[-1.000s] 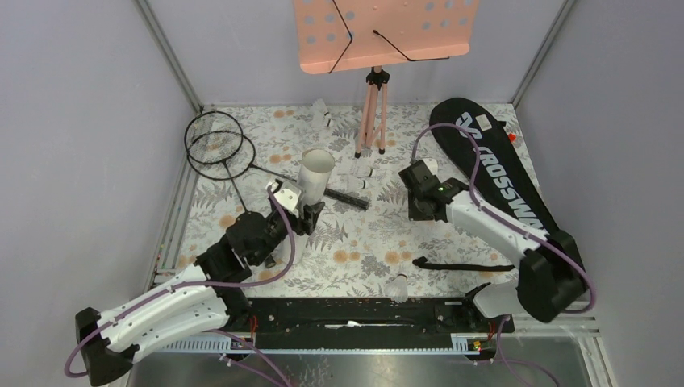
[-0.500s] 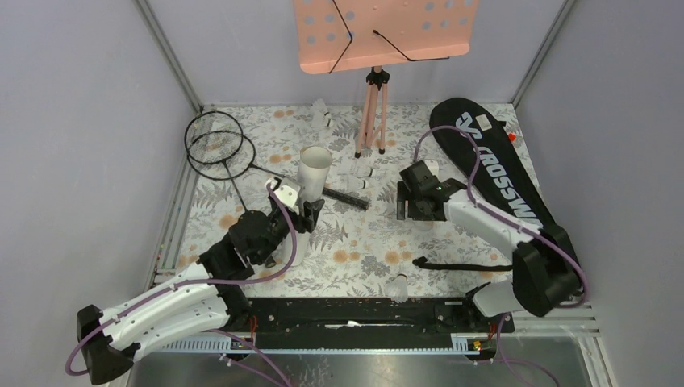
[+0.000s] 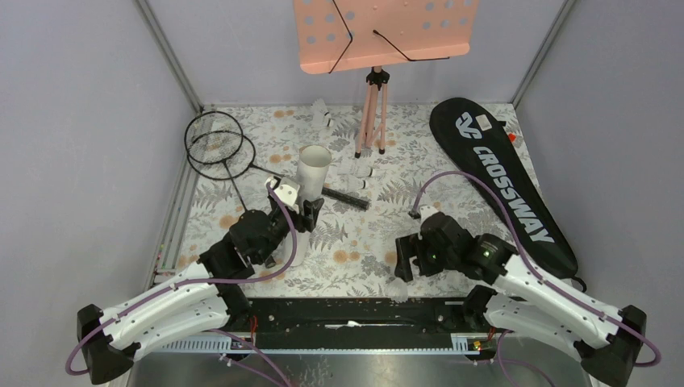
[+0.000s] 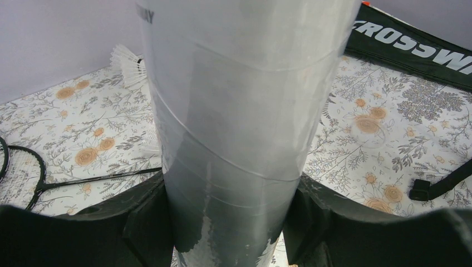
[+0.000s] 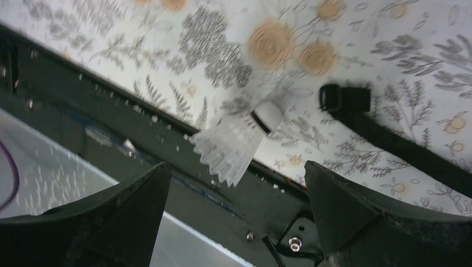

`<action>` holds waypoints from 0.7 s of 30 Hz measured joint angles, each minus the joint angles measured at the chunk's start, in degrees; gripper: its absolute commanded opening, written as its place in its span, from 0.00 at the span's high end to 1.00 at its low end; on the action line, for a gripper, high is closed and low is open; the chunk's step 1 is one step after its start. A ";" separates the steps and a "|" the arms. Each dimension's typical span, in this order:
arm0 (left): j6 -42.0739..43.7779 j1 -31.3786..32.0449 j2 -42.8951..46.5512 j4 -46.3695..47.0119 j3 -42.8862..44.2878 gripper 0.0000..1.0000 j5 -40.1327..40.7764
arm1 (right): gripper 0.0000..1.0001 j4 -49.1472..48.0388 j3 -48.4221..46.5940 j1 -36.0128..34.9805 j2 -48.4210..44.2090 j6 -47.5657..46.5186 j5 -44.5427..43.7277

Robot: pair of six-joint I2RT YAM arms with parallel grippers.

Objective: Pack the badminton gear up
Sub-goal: Pick up the shuttlecock at the center of the board.

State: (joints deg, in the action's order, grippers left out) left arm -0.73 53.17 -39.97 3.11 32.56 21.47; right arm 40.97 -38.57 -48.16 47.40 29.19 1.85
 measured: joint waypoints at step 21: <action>1.05 0.00 -1.01 0.59 0.07 0.47 -2.86 | 0.24 3.52 -5.66 -18.21 23.37 -5.18 -7.34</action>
State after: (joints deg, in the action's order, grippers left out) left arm 0.32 53.17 -40.97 3.70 32.62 18.61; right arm 44.49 -44.23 -66.37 70.76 24.01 -5.50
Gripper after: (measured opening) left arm 0.589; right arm 0.792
